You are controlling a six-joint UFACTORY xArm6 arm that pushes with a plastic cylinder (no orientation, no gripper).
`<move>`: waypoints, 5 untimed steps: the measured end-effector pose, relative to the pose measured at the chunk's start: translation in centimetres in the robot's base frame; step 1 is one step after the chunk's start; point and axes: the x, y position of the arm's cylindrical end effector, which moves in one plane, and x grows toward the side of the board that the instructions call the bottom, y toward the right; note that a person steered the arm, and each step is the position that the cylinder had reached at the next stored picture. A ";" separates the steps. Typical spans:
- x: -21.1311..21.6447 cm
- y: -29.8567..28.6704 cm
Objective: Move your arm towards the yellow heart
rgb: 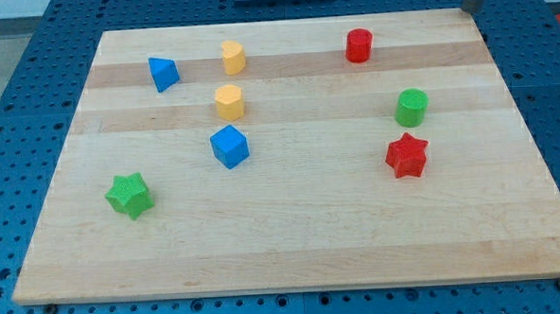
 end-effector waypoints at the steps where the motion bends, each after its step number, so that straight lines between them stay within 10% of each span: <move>1: 0.0 -0.5; 5: 0.1 -15.3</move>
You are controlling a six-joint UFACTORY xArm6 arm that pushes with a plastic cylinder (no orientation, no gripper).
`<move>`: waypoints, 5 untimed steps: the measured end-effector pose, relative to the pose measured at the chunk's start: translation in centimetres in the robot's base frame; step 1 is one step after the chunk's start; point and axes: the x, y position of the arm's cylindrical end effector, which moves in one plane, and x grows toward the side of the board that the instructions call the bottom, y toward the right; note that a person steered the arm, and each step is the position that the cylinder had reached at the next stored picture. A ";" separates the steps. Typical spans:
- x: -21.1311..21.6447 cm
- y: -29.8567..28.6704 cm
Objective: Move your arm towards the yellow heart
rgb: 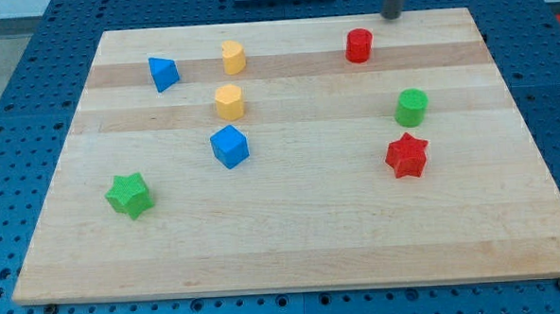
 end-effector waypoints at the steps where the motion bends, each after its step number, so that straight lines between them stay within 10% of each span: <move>1: 0.0 -5.1; 5: 0.5 -24.0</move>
